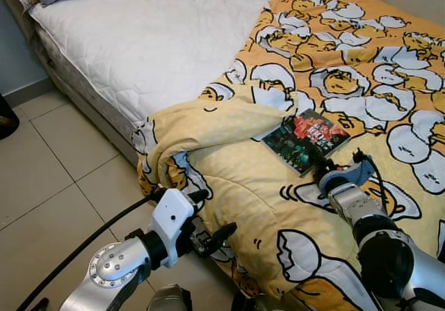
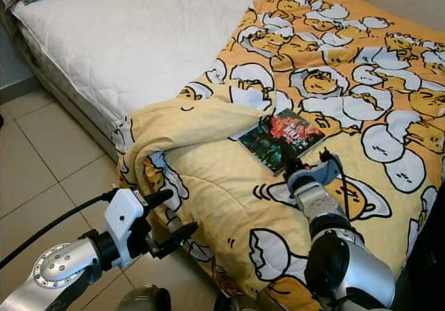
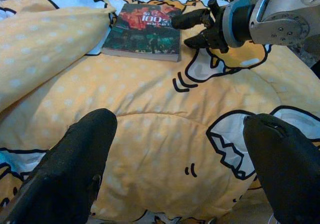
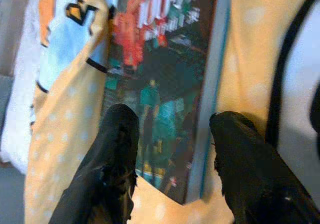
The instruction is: Clean up the room
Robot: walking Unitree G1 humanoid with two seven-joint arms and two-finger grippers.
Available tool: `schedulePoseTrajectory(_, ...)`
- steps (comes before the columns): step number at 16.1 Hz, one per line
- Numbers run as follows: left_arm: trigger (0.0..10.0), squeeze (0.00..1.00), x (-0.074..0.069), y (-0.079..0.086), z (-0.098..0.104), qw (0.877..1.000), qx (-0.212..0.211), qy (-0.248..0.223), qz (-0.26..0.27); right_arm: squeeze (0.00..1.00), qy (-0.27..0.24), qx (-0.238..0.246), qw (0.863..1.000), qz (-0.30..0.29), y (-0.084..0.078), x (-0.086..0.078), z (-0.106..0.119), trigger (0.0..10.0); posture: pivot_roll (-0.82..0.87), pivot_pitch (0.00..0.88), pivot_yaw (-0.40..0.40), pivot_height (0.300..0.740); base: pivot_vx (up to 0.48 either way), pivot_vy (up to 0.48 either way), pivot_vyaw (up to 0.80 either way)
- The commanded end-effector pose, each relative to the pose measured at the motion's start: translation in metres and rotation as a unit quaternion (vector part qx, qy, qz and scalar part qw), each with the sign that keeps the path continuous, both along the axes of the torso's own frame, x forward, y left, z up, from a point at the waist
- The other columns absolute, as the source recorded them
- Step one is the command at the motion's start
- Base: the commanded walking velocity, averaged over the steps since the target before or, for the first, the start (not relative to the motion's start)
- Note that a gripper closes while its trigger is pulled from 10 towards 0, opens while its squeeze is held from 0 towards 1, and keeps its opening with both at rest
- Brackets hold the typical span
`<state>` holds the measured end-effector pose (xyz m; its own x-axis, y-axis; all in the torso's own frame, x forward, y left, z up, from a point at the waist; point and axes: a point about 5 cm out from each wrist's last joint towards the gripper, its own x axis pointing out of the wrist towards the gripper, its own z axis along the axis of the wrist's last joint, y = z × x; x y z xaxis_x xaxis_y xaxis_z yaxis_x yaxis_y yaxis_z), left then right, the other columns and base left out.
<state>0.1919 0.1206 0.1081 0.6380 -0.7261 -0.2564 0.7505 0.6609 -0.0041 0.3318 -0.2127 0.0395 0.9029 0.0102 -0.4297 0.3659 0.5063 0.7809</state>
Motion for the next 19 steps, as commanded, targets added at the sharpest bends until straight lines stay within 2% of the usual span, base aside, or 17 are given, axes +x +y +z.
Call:
schedulePoseTrajectory(1,10.0,0.75,-0.003,-0.001,0.000,1.000,0.004,0.000,-0.003,1.00,0.009,-0.007,1.000,-0.004,-0.001,-0.001,-0.001,10.0,0.12,0.105,-0.081,0.740,0.000,0.000,0.00)
schedulePoseTrajectory(8,10.0,0.75,-0.011,0.000,0.000,1.000,0.012,0.011,-0.017,1.00,0.020,-0.001,0.999,0.036,0.018,0.000,-0.005,10.0,0.15,0.174,-0.070,0.740,0.000,0.000,0.00)
schedulePoseTrajectory(12,10.0,0.75,-0.017,0.002,0.001,1.000,0.014,0.016,-0.016,1.00,0.009,0.011,0.999,0.048,0.026,0.003,-0.002,10.0,0.16,0.214,-0.070,0.740,0.000,0.000,0.00)
schedulePoseTrajectory(13,10.0,0.75,-0.020,0.003,0.000,1.000,0.015,0.021,-0.016,0.91,0.002,0.025,0.999,0.045,0.028,0.004,-0.001,10.0,0.17,0.222,-0.069,0.740,0.000,0.000,0.00)
schedulePoseTrajectory(14,10.0,0.75,-0.023,0.003,0.000,0.999,0.015,0.025,-0.017,0.50,0.000,0.035,0.999,0.041,0.030,0.005,0.000,10.0,0.17,0.237,-0.069,0.740,0.000,0.000,0.00)
schedulePoseTrajectory(15,10.0,0.75,-0.026,0.003,0.000,0.999,0.016,0.028,-0.017,0.00,0.001,0.041,0.998,0.040,0.031,0.005,0.000,10.0,0.18,0.245,-0.071,0.740,0.000,0.000,0.00)
schedulePoseTrajectory(19,10.0,0.75,-0.035,0.006,0.004,0.999,0.025,0.034,-0.011,0.00,0.050,0.030,0.997,0.050,0.043,-0.009,-0.020,10.0,0.23,0.286,-0.066,0.740,0.000,0.000,0.00)
